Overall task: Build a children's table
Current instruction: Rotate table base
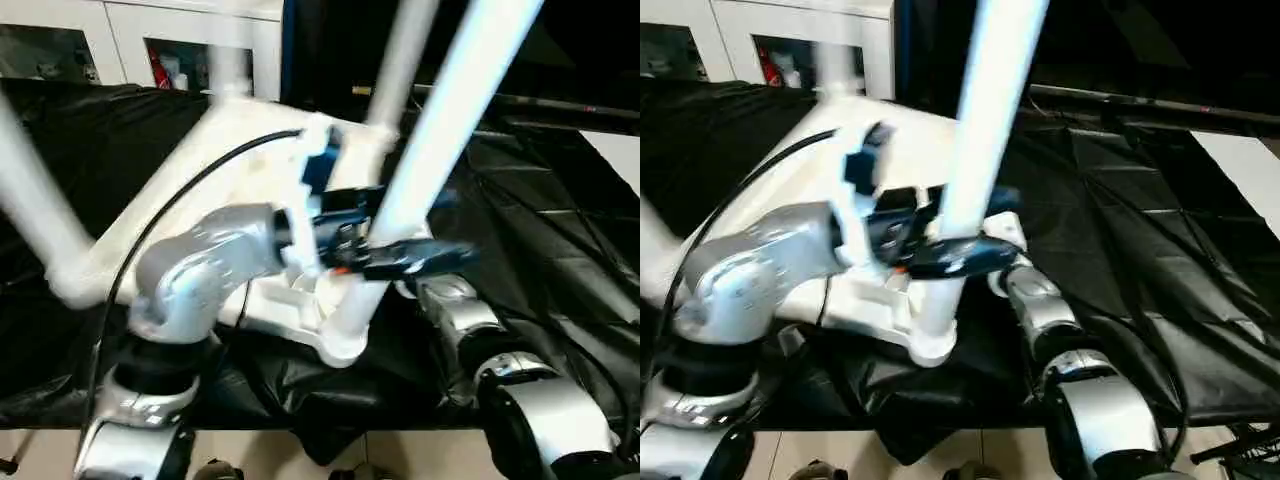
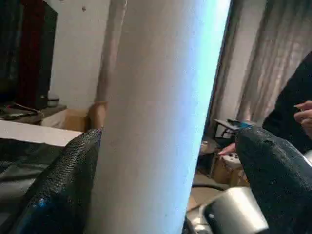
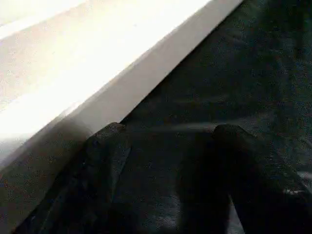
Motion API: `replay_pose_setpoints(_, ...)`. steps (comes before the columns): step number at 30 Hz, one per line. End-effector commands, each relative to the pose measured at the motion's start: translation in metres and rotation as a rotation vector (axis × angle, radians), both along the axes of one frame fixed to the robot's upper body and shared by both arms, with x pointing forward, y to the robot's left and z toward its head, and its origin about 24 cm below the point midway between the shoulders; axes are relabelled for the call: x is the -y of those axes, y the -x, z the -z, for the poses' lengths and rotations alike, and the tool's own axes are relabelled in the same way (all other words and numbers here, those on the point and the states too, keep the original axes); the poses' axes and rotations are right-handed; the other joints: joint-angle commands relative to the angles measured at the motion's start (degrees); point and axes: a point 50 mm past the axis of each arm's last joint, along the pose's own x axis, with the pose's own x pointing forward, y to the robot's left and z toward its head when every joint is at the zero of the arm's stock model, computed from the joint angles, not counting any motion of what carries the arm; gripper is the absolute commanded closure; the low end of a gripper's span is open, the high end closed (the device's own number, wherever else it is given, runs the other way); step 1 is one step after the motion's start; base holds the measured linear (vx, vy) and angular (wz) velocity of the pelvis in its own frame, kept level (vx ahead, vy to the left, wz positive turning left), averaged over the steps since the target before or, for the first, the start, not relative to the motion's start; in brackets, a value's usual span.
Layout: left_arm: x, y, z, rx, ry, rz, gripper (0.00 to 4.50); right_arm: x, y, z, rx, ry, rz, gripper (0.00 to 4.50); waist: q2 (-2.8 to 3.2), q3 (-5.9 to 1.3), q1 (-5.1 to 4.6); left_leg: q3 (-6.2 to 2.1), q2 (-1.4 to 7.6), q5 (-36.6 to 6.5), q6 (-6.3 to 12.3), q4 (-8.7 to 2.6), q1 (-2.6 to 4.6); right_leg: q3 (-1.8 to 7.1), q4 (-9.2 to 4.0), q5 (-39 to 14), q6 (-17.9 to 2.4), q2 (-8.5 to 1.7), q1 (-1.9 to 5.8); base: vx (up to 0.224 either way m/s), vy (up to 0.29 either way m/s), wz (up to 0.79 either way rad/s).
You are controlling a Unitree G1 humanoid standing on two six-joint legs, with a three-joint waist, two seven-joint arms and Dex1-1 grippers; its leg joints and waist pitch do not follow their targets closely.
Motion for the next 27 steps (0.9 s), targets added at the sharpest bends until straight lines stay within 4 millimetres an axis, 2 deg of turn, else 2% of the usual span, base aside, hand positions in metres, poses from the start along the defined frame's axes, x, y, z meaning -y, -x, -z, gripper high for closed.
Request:
replay_pose_setpoints(1, 0.008, -0.009, 0.001, 0.022, -0.050, -0.074, 0.04, -0.009, -0.004, -0.008, 0.024, 0.009, -0.039, 1.30, 1.18, -3.95, 0.62, -1.06, 1.73, -12.0, -1.14, -3.72, 0.51, 3.28, -4.86, -10.1, -10.0, -4.57, 3.20, 0.000, 0.000, 0.00)
replay_pose_setpoints(3, 0.006, -0.025, 0.007, 0.069, -0.121, -0.214, 0.04, -0.005, -0.006, -0.009, 0.036, 0.029, -0.008, 1.30, 1.19, -3.91, 0.70, -1.16, 1.71, -12.0, -1.02, -3.80, 0.50, 3.28, -5.03, -11.0, -9.3, -4.61, 3.22, 0.000, 0.000, 0.00)
replay_pose_setpoints(5, 0.006, -0.029, 0.009, 0.083, -0.136, -0.244, 0.04, -0.004, -0.007, -0.010, 0.038, 0.035, -0.003, 1.30, 1.24, -4.03, 0.80, -1.21, 1.71, -11.7, -1.21, -3.75, 0.50, 3.29, -4.87, -11.2, -8.9, -4.78, 3.34, 0.000, 0.000, 0.00)
replay_pose_setpoints(6, -0.004, -0.046, 0.016, 0.109, -0.212, -0.372, 0.04, -0.001, -0.007, -0.012, 0.031, -0.026, -0.035, 1.30, 1.70, -4.04, 0.84, -1.13, 1.73, -11.7, -1.10, -3.74, 0.60, 3.28, -4.84, -9.6, -9.4, -4.58, 3.13, 0.000, 0.000, 0.00)
replay_pose_setpoints(7, -0.008, -0.050, 0.018, 0.120, -0.239, -0.406, 0.04, 0.000, -0.007, -0.012, 0.028, -0.044, -0.050, 1.30, 1.61, -4.06, 0.98, -1.15, 1.72, -12.1, -0.87, -3.76, 0.65, 3.23, -4.93, -9.5, -9.4, -4.53, 3.15, 0.000, 0.000, 0.00)
replay_pose_setpoints(8, -0.013, -0.054, 0.022, 0.141, -0.269, -0.432, 0.04, 0.002, -0.006, -0.013, 0.032, -0.059, -0.076, 1.30, 1.54, -3.96, 0.94, -1.27, 1.70, -12.7, -0.64, -3.87, 0.41, 3.21, -4.85, -10.2, -9.3, -4.57, 3.37, 0.000, 0.000, 0.00)
replay_pose_setpoints(9, -0.019, -0.053, 0.031, 0.144, -0.288, -0.406, 0.04, 0.009, -0.005, -0.015, 0.045, -0.070, -0.102, 1.30, 1.47, -3.81, 0.85, -1.34, 1.64, -13.8, -0.29, -3.92, 0.37, 3.16, -5.24, -13.0, -8.7, -4.69, 3.34, 0.000, 0.000, 0.00)
replay_pose_setpoints(11, -0.022, -0.052, 0.033, 0.143, -0.293, -0.393, 0.04, 0.012, -0.005, -0.016, 0.050, -0.073, -0.108, 1.30, 1.30, -3.85, 0.84, -1.37, 1.59, -13.5, -0.01, -3.78, 0.18, 3.18, -5.47, -15.5, -8.2, -4.98, 3.50, 0.000, 0.000, 0.00)
replay_pose_setpoints(12, -0.025, -0.049, 0.039, 0.136, -0.309, -0.349, 0.04, 0.020, -0.005, -0.017, 0.066, -0.072, -0.115, 1.30, 1.65, -4.07, 1.05, -1.32, 1.76, -12.2, -0.03, -3.62, 0.42, 3.31, -5.32, -14.8, -8.7, -5.16, 3.35, 0.000, 0.000, 0.00)
replay_pose_setpoints(15, -0.037, -0.037, 0.057, 0.148, -0.435, -0.227, 0.04, 0.043, -0.002, -0.023, 0.114, -0.062, -0.132, 1.30, 2.52, -4.33, 1.88, -1.08, 1.94, -8.6, 0.53, -3.58, 0.62, 3.32, -4.36, -6.3, -11.6, -4.79, 3.20, 0.000, 0.000, 0.00)
replay_pose_setpoints(16, -0.040, -0.035, 0.062, 0.156, -0.469, -0.202, 0.04, 0.049, -0.002, -0.025, 0.125, -0.057, -0.138, 1.30, 2.55, -4.42, 2.27, -1.07, 1.97, -7.9, 0.94, -3.56, 0.77, 3.21, -4.18, -3.7, -12.2, -4.70, 3.25, 0.000, 0.000, 0.00)
replay_pose_setpoints(17, -0.046, -0.032, 0.071, 0.168, -0.542, -0.162, 0.04, 0.063, 0.001, -0.029, 0.148, -0.047, -0.156, 1.30, 3.34, -4.42, 2.43, -1.10, 1.96, -7.9, 1.03, -3.54, 0.83, 3.22, -3.98, -2.8, -12.5, -4.64, 3.17, 0.000, 0.000, 0.00)
replay_pose_setpoints(18, -0.048, -0.031, 0.074, 0.174, -0.570, -0.150, 0.04, 0.068, 0.003, -0.031, 0.157, -0.042, -0.167, 1.30, 2.90, -4.36, 2.71, -0.96, 2.02, -8.3, 1.17, -3.58, 0.91, 3.20, -4.07, -2.2, -12.7, -4.58, 3.27, 0.000, 0.000, 0.00)
replay_pose_setpoints(19, -0.049, -0.032, 0.077, 0.181, -0.589, -0.148, 0.04, 0.071, 0.004, -0.032, 0.162, -0.041, -0.178, 1.30, 3.12, -4.36, 2.91, -0.84, 1.91, -8.4, 1.04, -3.57, 0.96, 3.23, -4.14, -1.6, -13.1, -4.58, 3.34, 0.000, 0.000, 0.00)
replay_pose_setpoints(20, -0.053, -0.033, 0.081, 0.195, -0.628, -0.142, 0.04, 0.078, 0.007, -0.035, 0.173, -0.038, -0.202, 1.30, 3.58, -4.38, 2.93, -0.95, 1.88, -8.2, 0.73, -3.51, 0.86, 3.25, -3.90, -1.2, -13.5, -4.65, 3.40, 0.000, 0.000, 0.00)
replay_pose_setpoints(21, -0.058, -0.034, 0.087, 0.219, -0.677, -0.130, 0.04, 0.087, 0.012, -0.040, 0.187, -0.038, -0.246, 1.30, 3.50, -4.10, 3.20, -0.89, 1.81, -10.0, 1.43, -3.63, 0.98, 3.24, -4.70, -3.2, -12.4, -4.53, 3.49, 0.000, 0.000, 0.00)
replay_pose_setpoints(22, -0.059, -0.034, 0.088, 0.220, -0.680, -0.129, 0.04, 0.087, 0.013, -0.040, 0.188, -0.038, -0.249, 1.30, 3.29, -4.15, 3.17, -0.95, 1.79, -9.9, 1.35, -3.65, 0.82, 3.27, -4.54, -3.6, -12.3, -4.62, 3.73, 0.000, 0.000, 0.00)
replay_pose_setpoints(23, -0.066, -0.037, 0.092, 0.233, -0.734, -0.108, 0.39, 0.095, 0.021, -0.046, 0.192, -0.023, -0.322, 1.30, 3.88, -4.11, 3.36, -1.03, 1.59, -9.8, 1.66, -3.62, 0.66, 3.28, -4.76, -4.8, -11.9, -4.63, 3.83, 0.000, 0.000, 0.00)
replay_pose_setpoints(25, -0.071, -0.039, 0.095, 0.238, -0.773, -0.094, 0.39, 0.100, 0.027, -0.049, 0.189, -0.006, -0.374, 1.30, 3.46, -4.11, 3.49, -1.00, 1.52, -9.8, 2.00, -3.61, 0.51, 3.20, -5.03, -6.6, -10.9, -4.54, 4.02, 0.000, 0.000, 0.00)
replay_pose_setpoints(26, -0.075, -0.041, 0.096, 0.246, -0.801, -0.088, 0.39, 0.102, 0.031, -0.051, 0.184, 0.007, -0.412, 1.30, 4.14, -4.14, 3.69, -1.06, 1.51, -9.8, 2.05, -3.51, 0.61, 3.22, -5.05, -7.1, -10.6, -4.53, 3.90, 0.000, 0.000, 0.00)
replay_pose_setpoints(27, -0.079, -0.044, 0.098, 0.262, -0.845, -0.078, 0.59, 0.105, 0.039, -0.052, 0.161, 0.029, -0.473, 1.30, 3.96, -4.04, 3.63, -1.01, 1.41, -9.9, 2.45, -3.50, 0.51, 3.16, -5.37, -8.2, -9.9, -4.37, 3.91, 0.000, 0.000, 0.00)
